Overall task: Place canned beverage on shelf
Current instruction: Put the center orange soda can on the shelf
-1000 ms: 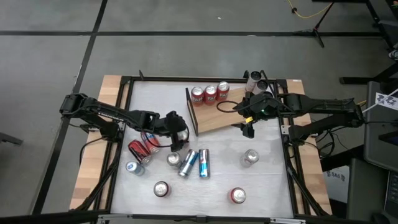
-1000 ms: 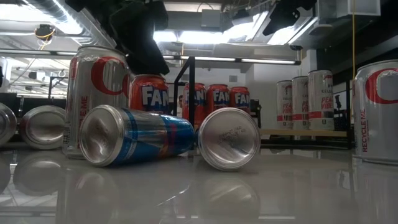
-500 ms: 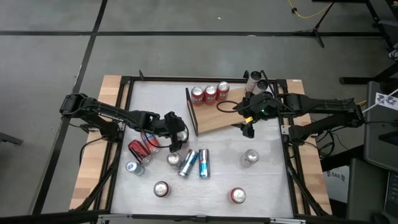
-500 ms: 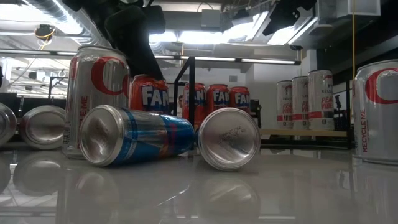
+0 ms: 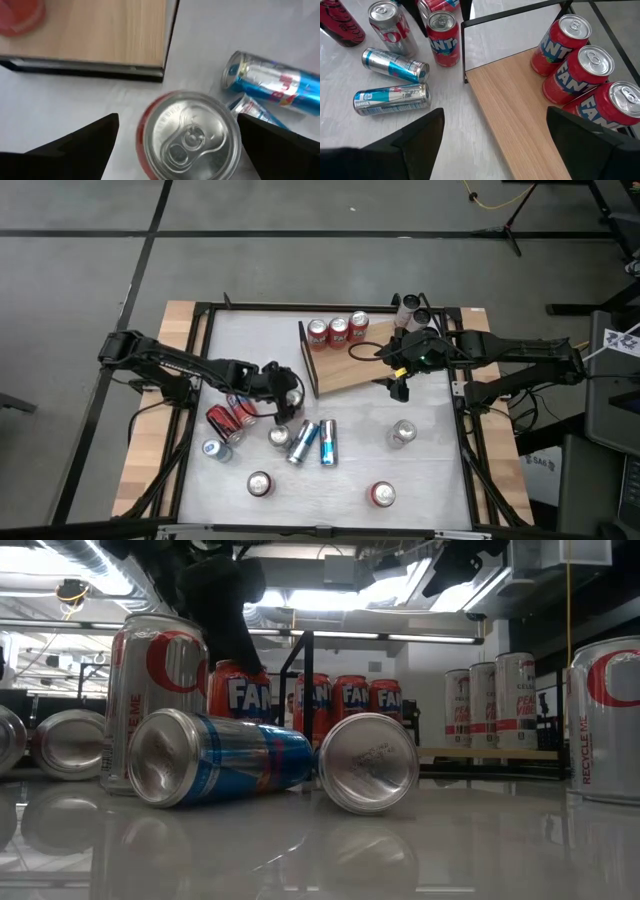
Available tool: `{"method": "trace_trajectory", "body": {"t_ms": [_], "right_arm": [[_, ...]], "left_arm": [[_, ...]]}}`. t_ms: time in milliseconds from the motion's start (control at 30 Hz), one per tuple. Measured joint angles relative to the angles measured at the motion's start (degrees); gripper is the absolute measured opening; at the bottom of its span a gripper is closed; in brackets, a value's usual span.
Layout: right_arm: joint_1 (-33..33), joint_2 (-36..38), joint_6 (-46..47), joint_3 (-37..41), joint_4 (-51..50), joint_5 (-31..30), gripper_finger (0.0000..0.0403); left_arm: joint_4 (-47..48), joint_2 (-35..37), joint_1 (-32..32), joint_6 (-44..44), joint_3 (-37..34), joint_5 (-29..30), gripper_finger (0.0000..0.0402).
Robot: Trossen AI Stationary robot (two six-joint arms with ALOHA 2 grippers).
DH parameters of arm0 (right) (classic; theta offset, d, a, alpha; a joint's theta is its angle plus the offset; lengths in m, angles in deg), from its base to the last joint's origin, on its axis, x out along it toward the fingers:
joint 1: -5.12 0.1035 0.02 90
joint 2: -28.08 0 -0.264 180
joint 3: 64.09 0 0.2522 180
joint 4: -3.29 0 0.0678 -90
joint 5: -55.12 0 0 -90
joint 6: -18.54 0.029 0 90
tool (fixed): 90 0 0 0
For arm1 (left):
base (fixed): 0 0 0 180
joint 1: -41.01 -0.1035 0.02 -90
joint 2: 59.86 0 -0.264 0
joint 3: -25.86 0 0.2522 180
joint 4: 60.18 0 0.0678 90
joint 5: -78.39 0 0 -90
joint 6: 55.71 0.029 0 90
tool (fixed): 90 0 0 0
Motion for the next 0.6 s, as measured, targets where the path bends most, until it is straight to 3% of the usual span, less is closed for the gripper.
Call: {"method": "trace_trajectory", "body": {"t_ms": [267,600], "right_arm": [[0.0,0.0,0.0,0.0,0.0,0.0,0.0341],[0.0,0.0,0.0,0.0,0.0,0.0,0.0341]], "left_arm": [[-0.5,-3.7,1.7,-0.8,0.0,0.0,0.0383],[-0.4,-3.7,1.7,-0.3,0.0,-0.4,0.0280]]}}
